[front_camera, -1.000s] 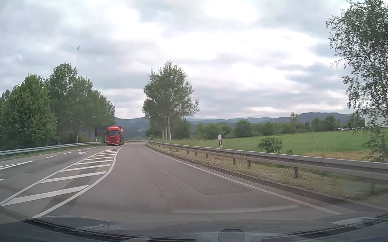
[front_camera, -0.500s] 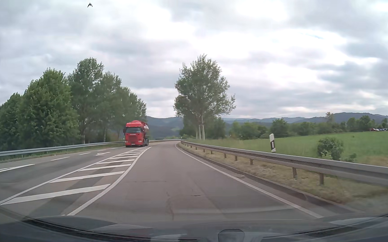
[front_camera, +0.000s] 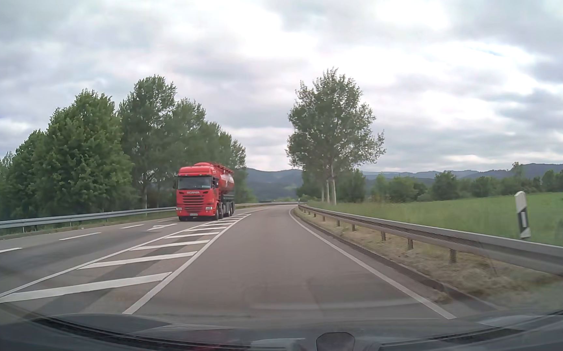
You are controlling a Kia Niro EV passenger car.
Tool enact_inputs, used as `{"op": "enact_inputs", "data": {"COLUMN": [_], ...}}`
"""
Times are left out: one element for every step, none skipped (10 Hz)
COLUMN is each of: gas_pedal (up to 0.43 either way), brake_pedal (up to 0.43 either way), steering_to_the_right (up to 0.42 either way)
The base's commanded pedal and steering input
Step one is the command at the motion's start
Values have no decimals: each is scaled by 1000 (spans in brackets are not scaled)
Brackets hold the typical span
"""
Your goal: Follow the waypoints while adhering to traffic rules and regulations
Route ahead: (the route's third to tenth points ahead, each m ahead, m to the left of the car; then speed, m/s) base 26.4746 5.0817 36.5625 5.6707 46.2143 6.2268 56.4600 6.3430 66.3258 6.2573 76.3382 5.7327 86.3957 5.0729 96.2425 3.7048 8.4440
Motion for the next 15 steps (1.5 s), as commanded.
{"op": "enact_inputs", "data": {"gas_pedal": [429,449,449,449,449,441,429,398,390,378,378,378,378,378,378], "brake_pedal": [0,0,0,0,0,0,0,0,0,0,0,0,0,0,0], "steering_to_the_right": [-84,-75,-65,-58,-52,-46,-43,-35,-24,-11,-3,-1,-1,-1,-1]}}
